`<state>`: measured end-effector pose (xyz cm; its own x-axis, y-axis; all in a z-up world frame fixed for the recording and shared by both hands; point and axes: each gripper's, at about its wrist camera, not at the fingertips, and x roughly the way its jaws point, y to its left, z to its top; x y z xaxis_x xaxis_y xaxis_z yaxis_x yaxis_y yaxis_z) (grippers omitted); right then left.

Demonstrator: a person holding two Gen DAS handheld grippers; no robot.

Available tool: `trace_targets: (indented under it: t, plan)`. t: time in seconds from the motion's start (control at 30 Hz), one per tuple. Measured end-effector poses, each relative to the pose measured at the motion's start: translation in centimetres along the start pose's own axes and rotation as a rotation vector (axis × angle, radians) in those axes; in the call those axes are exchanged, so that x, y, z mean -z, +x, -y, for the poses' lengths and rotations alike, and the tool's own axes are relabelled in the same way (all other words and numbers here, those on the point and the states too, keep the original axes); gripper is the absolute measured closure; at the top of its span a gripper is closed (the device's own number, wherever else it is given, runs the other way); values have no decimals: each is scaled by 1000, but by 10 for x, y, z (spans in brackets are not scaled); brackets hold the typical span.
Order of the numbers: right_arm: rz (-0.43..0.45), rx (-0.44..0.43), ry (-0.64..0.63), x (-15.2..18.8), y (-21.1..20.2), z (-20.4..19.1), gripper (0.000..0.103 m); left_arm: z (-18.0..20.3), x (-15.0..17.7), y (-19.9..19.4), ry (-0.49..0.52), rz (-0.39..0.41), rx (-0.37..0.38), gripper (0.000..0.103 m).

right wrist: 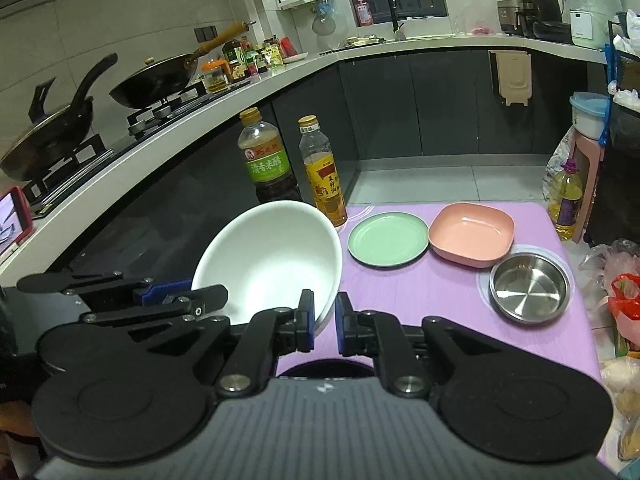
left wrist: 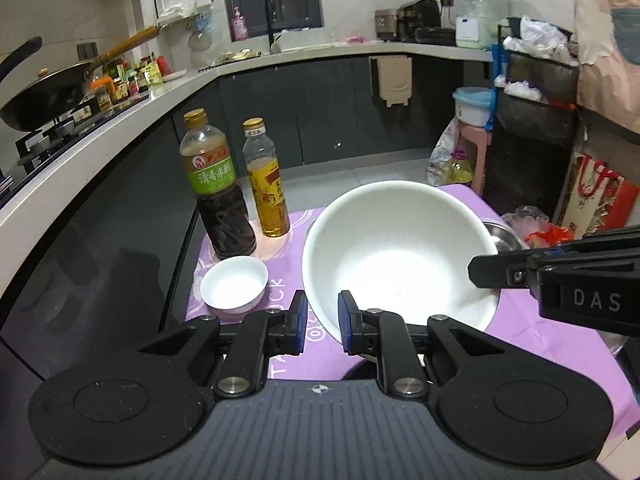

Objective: Organize plates and bowls
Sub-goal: 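Carry the large white bowl with both tools and lower it into the black bowl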

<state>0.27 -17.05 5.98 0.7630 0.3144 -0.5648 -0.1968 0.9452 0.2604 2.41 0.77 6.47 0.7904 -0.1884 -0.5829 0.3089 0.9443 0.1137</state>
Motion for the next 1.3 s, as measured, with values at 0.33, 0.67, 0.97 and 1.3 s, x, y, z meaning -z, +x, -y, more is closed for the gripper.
trace_targets:
  t: [0.33,0.67,0.97,1.3]
  plan:
    - [-66,20,-5,42,-13,4,88,24,52,-8,46,-37,47,87]
    - [-192,38,71,86,3,26,88,39,89,16,52,-149,121,86]
    - [-210,65,54,94,19,27,87,40,104,39,29,-216,130,82]
    - [-249,73,73,96,35,32,87,36,107,56,14,-255,158,82]
